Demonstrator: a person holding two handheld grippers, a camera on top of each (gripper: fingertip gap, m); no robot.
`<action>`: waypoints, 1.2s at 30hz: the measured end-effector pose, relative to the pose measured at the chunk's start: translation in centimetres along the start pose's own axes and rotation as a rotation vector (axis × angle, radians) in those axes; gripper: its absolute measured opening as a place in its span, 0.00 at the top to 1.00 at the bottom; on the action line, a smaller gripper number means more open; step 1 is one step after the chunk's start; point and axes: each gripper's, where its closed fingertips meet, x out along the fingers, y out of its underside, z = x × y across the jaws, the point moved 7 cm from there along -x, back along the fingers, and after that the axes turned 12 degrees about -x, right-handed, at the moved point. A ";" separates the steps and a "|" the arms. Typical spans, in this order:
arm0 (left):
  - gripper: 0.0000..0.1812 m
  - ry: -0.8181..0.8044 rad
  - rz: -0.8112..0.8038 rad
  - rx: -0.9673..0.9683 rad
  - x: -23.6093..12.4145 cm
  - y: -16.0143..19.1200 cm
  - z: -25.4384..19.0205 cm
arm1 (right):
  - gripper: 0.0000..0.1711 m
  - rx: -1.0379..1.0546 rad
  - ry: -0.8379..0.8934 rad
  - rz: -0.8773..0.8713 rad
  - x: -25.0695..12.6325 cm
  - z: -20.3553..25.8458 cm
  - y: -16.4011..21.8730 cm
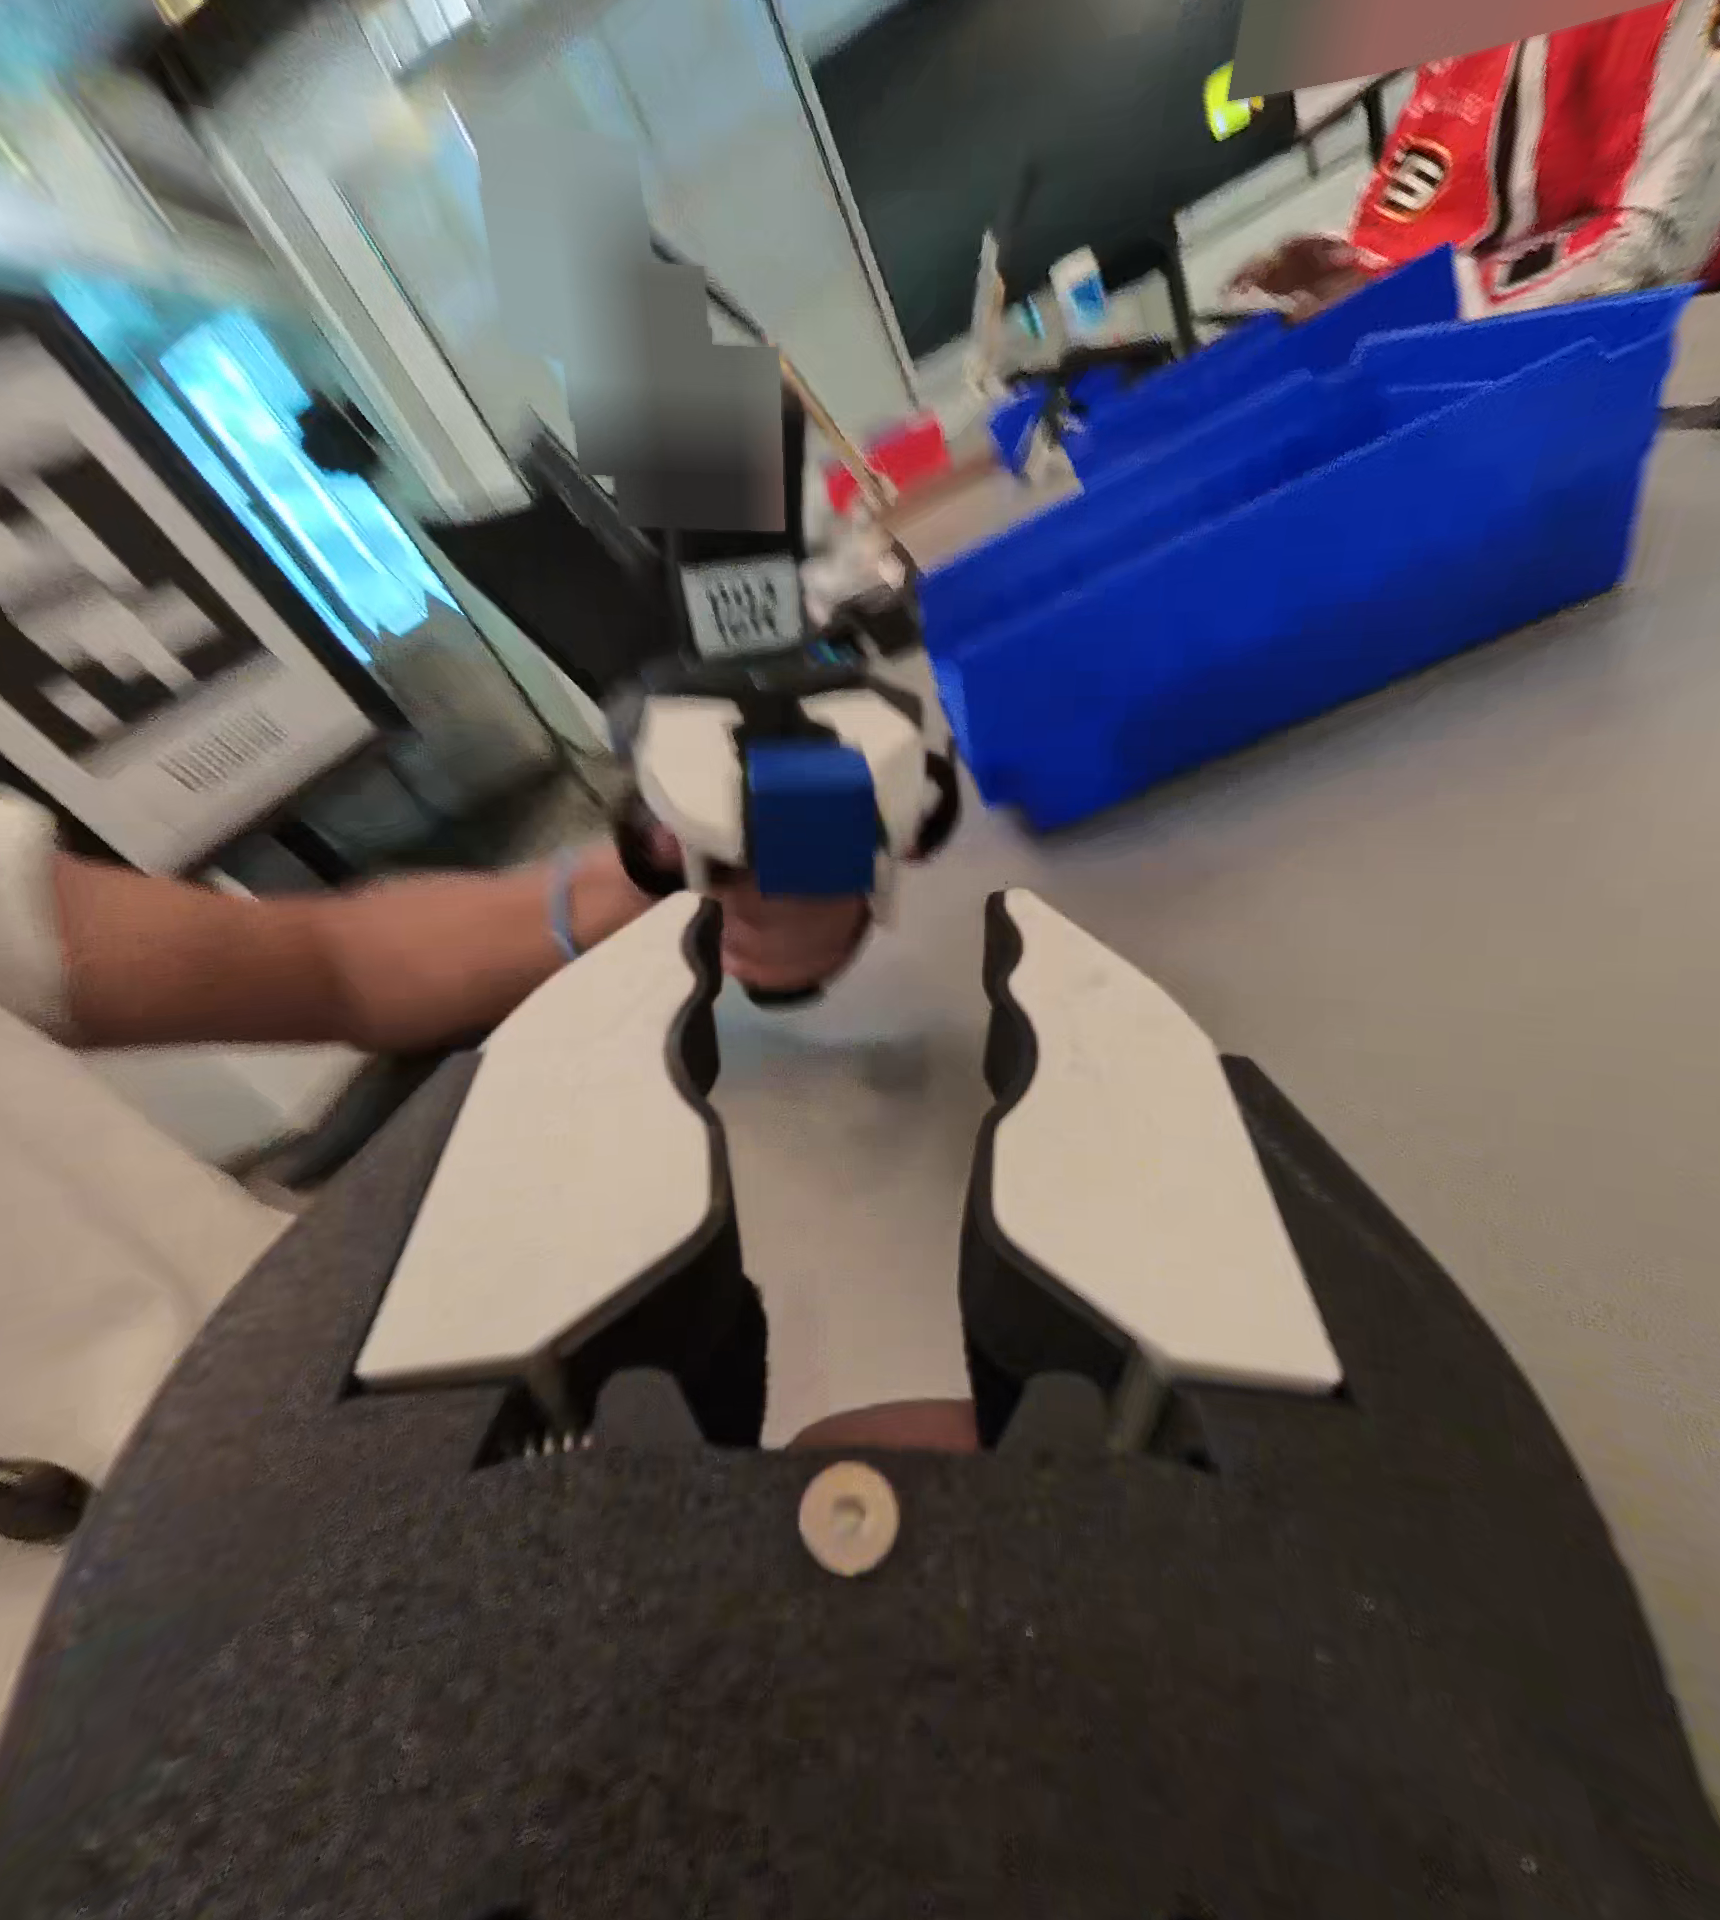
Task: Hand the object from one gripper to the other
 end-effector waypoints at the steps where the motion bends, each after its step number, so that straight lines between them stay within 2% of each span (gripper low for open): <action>1: 0.85 -0.002 0.020 0.008 0.2 0.2 0.1 | 0.71 0.070 -0.029 -0.047 0.0 -0.2 -0.2; 4: 0.85 0.005 0.038 -0.005 1.0 0.7 0.2 | 0.67 0.157 -0.065 -0.030 0.7 -0.4 0.6; 9: 0.85 0.029 0.030 -0.047 1.8 0.9 0.1 | 0.73 0.215 -0.105 -0.112 1.7 -0.4 1.0; 15: 0.85 0.035 0.016 -0.089 2.2 1.0 0.4 | 0.79 0.228 -0.129 -0.093 2.0 -0.5 1.6; 17: 0.85 0.003 0.020 -0.077 2.3 1.1 0.6 | 0.84 0.192 -0.118 -0.095 1.7 -0.6 1.6; 20: 0.85 -0.038 0.036 -0.006 2.3 1.2 0.6 | 0.85 0.156 -0.104 -0.065 1.7 -0.7 1.6; 22: 0.80 -0.098 0.041 0.037 1.9 1.0 0.8 | 0.85 0.153 -0.091 -0.067 1.4 -1.0 1.5; 24: 0.75 -0.162 0.047 0.120 1.1 0.7 0.8 | 0.85 0.199 -0.104 -0.060 1.0 -1.3 1.6; 29: 0.67 -0.282 0.151 0.572 0.3 1.2 -0.6 | 0.84 0.502 -0.220 -0.045 1.3 -1.6 2.6; 32: 0.70 -0.300 0.145 0.751 0.8 1.7 -1.9 | 0.85 0.704 -0.255 -0.082 2.1 -1.7 3.0; 34: 0.76 -0.328 0.131 0.827 1.0 1.8 -2.4 | 0.85 0.827 -0.318 -0.108 2.5 -1.3 3.1; 36: 0.76 -0.346 0.136 0.873 1.1 1.9 -2.7 | 0.85 0.894 -0.372 -0.152 2.8 -1.0 3.0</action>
